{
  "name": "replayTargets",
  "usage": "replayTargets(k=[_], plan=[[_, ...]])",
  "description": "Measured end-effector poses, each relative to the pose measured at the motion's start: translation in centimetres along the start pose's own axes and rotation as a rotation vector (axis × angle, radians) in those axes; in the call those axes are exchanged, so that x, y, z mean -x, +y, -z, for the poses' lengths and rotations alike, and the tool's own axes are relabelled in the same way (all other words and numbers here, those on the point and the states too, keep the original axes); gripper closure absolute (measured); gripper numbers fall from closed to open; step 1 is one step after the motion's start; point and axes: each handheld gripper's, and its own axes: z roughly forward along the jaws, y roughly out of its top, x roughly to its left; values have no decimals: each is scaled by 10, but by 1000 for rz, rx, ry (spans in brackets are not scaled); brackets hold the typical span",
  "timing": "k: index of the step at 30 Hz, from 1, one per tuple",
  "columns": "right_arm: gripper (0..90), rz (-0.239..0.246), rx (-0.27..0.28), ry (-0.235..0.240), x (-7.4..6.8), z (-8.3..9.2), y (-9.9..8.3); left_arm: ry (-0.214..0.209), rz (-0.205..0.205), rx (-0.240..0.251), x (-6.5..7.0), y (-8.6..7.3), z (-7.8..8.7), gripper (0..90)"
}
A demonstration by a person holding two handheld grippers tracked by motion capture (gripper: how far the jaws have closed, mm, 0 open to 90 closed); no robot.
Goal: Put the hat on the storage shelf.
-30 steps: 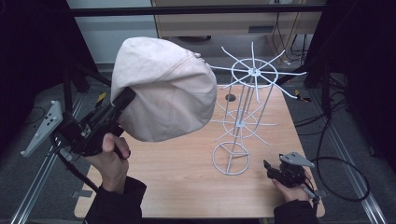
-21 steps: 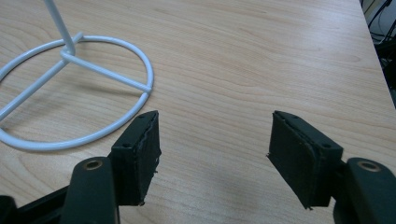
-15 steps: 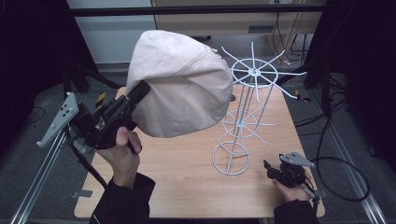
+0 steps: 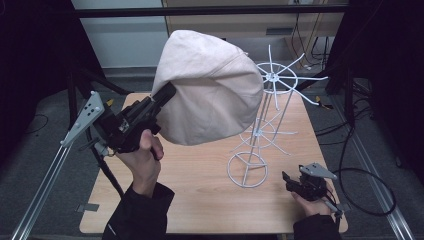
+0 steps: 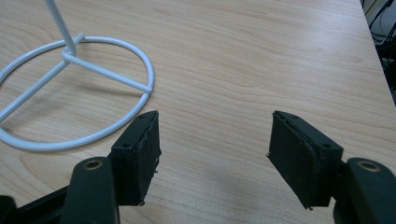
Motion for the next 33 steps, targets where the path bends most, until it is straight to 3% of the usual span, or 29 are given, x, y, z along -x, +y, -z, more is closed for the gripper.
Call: replayTargets(k=[18,33], plan=[[339,3,0,0,0,0,0,12,19,-68,-8,-21,-9,886],[339,5,-2,-1,0,-1,0,30,10,-138,-14,-40,-5,885]])
